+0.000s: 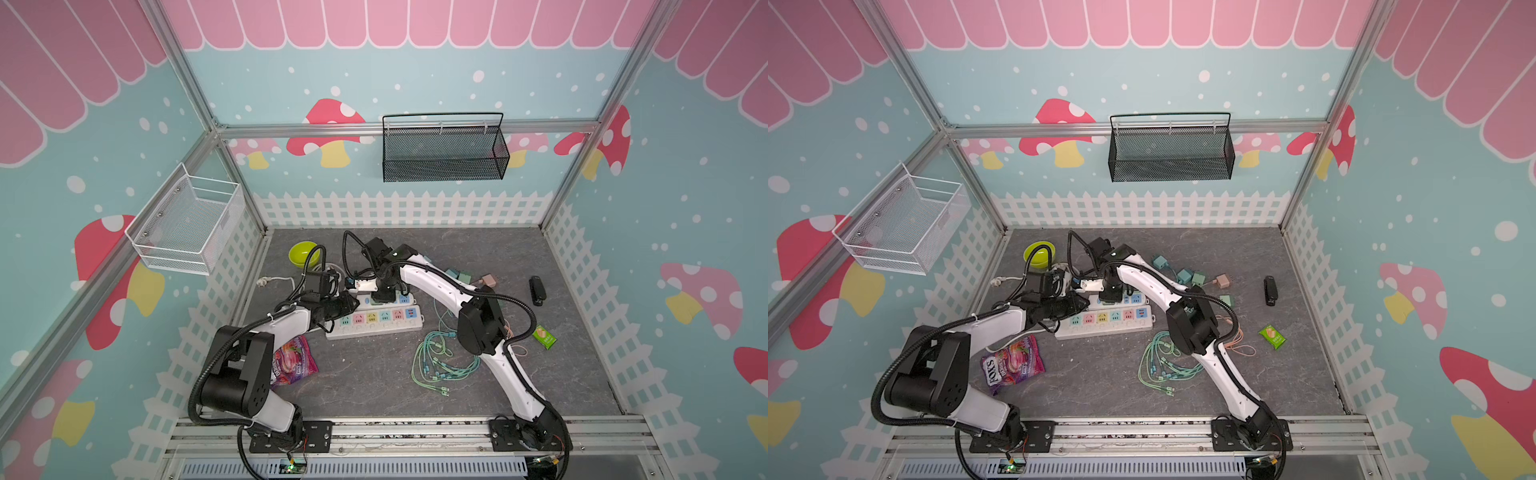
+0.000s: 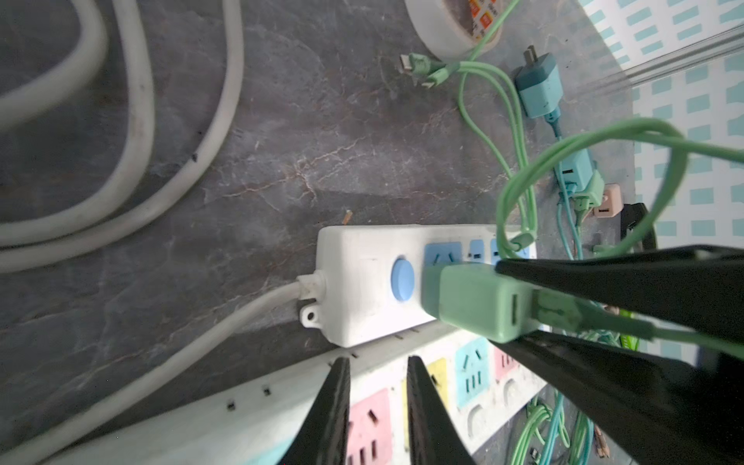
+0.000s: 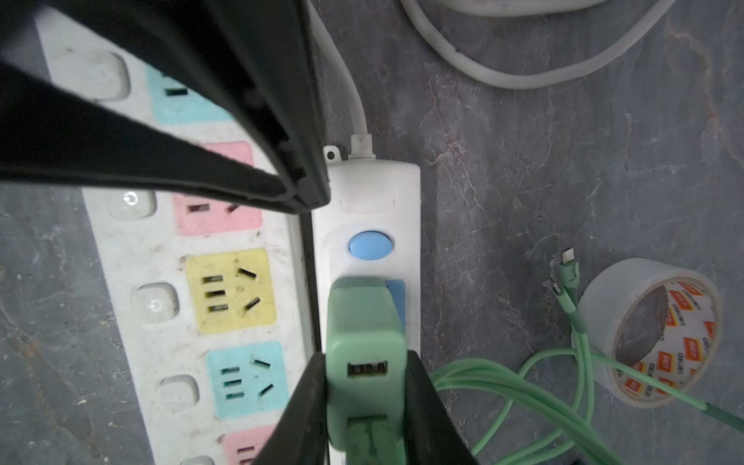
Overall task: Insert plugs into power strip
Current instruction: Insert the plug into the socket.
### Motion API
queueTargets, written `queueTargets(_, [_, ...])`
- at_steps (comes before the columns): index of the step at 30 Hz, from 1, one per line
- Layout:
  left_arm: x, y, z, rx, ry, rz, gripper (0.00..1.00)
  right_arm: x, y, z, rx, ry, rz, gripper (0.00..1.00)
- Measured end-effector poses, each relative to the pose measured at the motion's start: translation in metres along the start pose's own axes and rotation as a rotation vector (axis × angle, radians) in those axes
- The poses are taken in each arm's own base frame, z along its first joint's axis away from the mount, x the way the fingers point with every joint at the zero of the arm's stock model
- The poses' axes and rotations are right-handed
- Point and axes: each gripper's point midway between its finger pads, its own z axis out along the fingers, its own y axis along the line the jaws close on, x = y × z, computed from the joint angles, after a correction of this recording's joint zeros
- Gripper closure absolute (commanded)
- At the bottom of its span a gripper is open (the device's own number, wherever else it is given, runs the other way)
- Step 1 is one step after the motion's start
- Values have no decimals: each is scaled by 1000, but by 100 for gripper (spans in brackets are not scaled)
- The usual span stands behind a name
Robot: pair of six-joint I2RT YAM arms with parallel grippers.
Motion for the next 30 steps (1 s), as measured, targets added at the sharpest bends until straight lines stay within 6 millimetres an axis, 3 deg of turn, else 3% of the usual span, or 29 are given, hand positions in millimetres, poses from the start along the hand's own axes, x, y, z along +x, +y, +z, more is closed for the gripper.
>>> queueTargets(10, [-4,-15,-36,-9,-47,16,70,-1,0,-2,-9,-24,46,72])
queueTargets(16, [-3,-22,-53,-4,-63,23,69,7,1,9,-19,-26,102,49])
queueTargets(22, [-4,-28,-66,-5,-76,35,68,13,-1,15,-29,-34,136,44])
queueTargets(30, [-1,-26,-68,-20,-61,34,67,22,8,11,-65,-35,166,33])
